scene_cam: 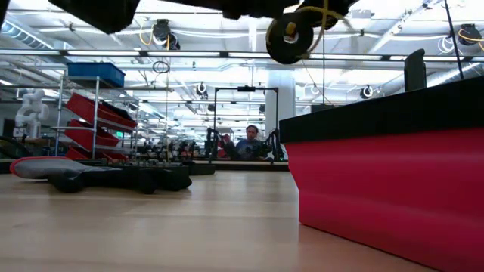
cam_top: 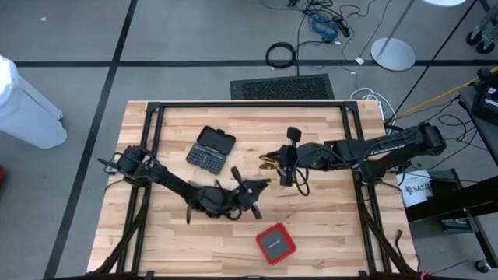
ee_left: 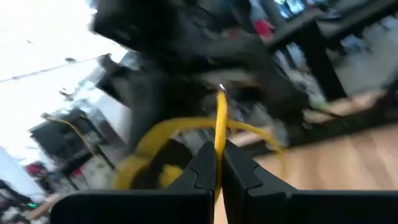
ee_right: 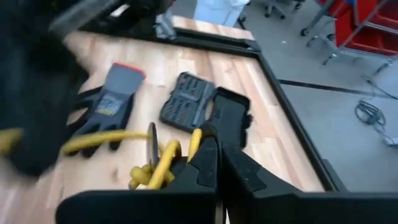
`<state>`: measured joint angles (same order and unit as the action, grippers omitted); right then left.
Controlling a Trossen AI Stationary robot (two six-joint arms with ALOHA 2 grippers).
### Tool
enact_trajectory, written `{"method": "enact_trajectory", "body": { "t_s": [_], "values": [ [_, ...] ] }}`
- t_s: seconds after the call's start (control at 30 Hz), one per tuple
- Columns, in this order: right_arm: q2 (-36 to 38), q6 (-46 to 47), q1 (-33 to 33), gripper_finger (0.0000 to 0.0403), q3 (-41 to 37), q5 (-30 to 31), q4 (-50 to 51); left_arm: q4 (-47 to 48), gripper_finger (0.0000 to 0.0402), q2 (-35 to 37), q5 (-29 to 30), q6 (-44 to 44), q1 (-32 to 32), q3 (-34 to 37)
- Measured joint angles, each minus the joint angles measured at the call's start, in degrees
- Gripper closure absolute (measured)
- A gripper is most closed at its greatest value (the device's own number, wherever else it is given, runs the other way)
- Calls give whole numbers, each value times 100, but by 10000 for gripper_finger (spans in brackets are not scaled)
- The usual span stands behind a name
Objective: Coil cords
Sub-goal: Uncoil the yellow wire from the spool
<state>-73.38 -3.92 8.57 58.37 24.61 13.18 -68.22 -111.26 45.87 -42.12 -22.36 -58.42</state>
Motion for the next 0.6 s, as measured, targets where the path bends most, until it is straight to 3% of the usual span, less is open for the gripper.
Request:
{"method": "enact_trajectory", "body": {
  "t_s": [0.27,0.47,0.6],
  "values": [
    [155,-272,10,403,0,383,-494,1448,396,-4,110,743,-18,-82],
    [467,-224,12,403,0,350,-438,1844,397,-4,977,375,-191,-77],
    [676,-63,19,403,0,-265,-474,2345,397,-4,1665,215,-156,-73]
  ]
}}
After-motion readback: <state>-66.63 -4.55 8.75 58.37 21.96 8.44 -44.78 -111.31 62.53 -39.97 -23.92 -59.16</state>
